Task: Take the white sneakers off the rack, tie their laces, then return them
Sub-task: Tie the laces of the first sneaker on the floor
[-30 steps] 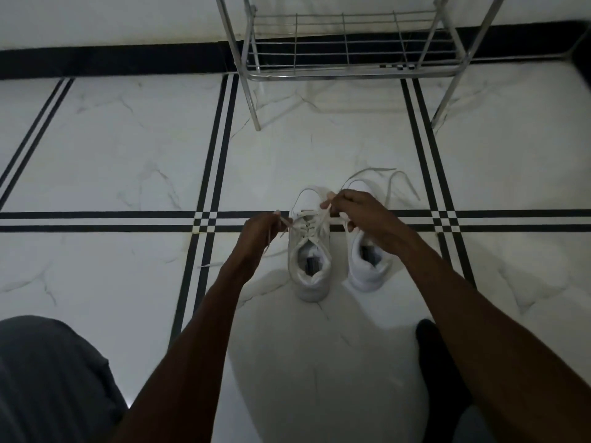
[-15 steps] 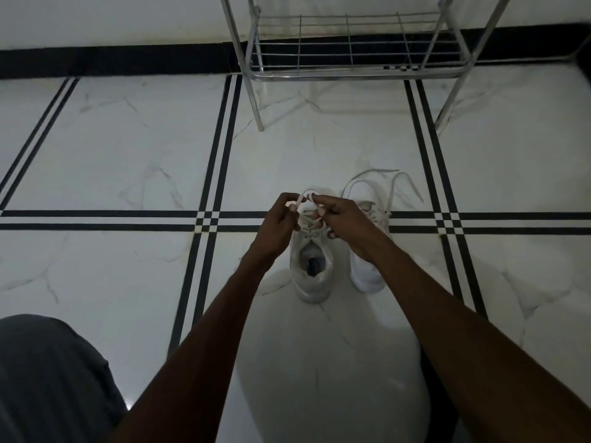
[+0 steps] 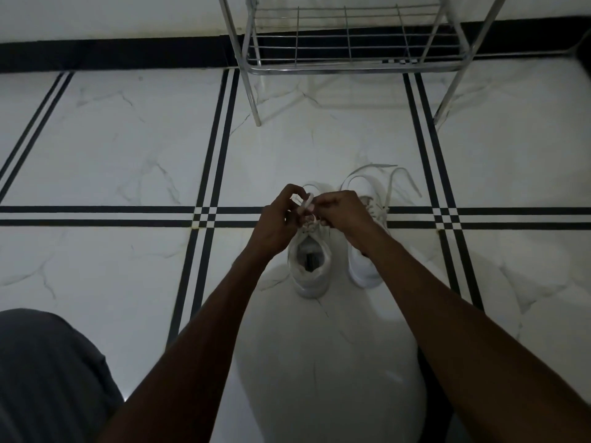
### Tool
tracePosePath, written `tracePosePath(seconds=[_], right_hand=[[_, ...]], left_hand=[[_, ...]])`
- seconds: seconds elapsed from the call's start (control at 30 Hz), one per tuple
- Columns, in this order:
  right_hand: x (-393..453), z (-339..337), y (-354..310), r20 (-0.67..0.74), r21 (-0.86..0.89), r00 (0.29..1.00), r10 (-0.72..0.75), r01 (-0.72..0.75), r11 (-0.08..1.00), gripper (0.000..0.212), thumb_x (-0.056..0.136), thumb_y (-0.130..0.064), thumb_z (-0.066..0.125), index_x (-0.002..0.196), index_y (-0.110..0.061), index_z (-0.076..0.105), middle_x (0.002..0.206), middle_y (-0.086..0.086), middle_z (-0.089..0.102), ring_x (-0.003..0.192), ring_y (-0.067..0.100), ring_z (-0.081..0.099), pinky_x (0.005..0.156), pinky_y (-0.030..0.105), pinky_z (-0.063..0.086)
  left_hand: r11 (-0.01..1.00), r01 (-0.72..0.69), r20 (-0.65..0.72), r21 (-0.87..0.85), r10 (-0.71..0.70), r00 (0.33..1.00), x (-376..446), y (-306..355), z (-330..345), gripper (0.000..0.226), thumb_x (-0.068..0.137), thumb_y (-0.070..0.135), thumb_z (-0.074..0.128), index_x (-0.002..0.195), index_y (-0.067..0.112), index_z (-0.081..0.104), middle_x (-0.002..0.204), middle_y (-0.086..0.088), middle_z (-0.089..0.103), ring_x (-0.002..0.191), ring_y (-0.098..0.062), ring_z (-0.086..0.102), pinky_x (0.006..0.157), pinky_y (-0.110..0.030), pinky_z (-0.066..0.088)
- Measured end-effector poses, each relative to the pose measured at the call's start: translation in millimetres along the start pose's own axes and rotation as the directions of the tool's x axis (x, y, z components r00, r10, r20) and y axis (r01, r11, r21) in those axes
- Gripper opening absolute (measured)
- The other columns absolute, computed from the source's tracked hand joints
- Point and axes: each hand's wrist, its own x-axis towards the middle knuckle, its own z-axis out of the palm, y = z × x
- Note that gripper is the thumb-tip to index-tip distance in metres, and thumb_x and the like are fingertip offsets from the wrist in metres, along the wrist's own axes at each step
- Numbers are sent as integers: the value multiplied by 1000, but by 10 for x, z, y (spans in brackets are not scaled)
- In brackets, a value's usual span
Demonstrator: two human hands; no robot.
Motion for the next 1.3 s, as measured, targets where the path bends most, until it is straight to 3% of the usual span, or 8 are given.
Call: tracePosePath(seconds=[0.13, 0.3, 0.43, 0.63, 0.8, 1.03, 1.13, 1.3], right_hand=[[-48, -35, -51, 195, 0, 978, -70, 71, 997, 20, 87, -16, 77, 105, -8, 78, 91, 10, 79, 83, 12, 75, 72, 21, 58], [62, 98, -16, -139, -23, 990, -25, 22, 1000, 21, 75, -28, 86, 87, -12, 80, 77, 8, 77, 66, 14, 69, 59, 26, 54], [55, 71, 35, -71, 3, 994, -79, 79, 997, 20, 85, -12, 77, 103, -5, 78, 88, 7, 77, 70, 7, 69, 59, 20, 51], [87, -95, -68, 202, -601, 940, -275, 340, 723, 14, 81, -13, 80, 95, -13, 82, 92, 7, 79, 63, -3, 63, 62, 4, 46], [98, 7, -41, 118, -737, 896, -427, 367, 567, 10, 76, -10, 77, 84, -16, 81, 83, 6, 75, 74, 20, 69, 67, 29, 54], [78, 73, 72, -142, -397, 912, -385, 304, 866, 10, 74, -9, 82, 77, -13, 73, 75, 1, 76, 67, 10, 73, 67, 29, 62], [89, 8, 83, -151, -310, 926, -346, 288, 906, 13, 71, -15, 87, 77, -11, 75, 76, 2, 77, 69, 12, 75, 69, 36, 64], [18, -113, 66, -188, -462, 943, -276, 163, 872, 21, 69, -30, 89, 72, -13, 76, 68, -5, 72, 63, 7, 68, 59, 20, 54]], left_hand=[[1000, -1, -35, 19, 2, 999, 21, -75, -9, 34, 94, 7, 57, 126, 15, 46, 86, -4, 76, 77, -27, 74, 75, -52, 61], [991, 85, -18, -107, -88, 996, 68, -146, 9, 70, 97, 8, 66, 153, 28, 29, 96, -10, 80, 86, -24, 77, 85, -39, 62], [948, 227, -17, -223, -236, 972, 63, -201, -43, 72, 99, 8, 66, 156, 19, 23, 105, -17, 77, 100, -25, 74, 97, -38, 57], [907, 272, -48, -321, -303, 952, 48, -213, -11, 58, 96, 8, 69, 145, 11, 38, 100, -5, 78, 84, -5, 74, 84, -27, 54], [890, 261, -60, -374, -304, 951, 33, -190, -5, 51, 100, 10, 62, 147, 16, 43, 109, -6, 79, 96, -7, 75, 90, -27, 56], [958, 178, 12, -223, -180, 984, 97, -201, 5, 64, 96, -12, 53, 152, 19, 48, 130, -8, 71, 98, -7, 71, 78, -23, 58], [985, 153, -12, -75, -154, 988, 136, -209, -3, 35, 98, 0, 60, 131, 10, 70, 117, -12, 75, 105, -19, 72, 93, -38, 60], [967, 125, -162, 220, -90, 983, 84, -256, -95, 14, 94, 12, 69, 101, 11, 81, 93, -6, 81, 86, -18, 76, 84, -41, 62]])
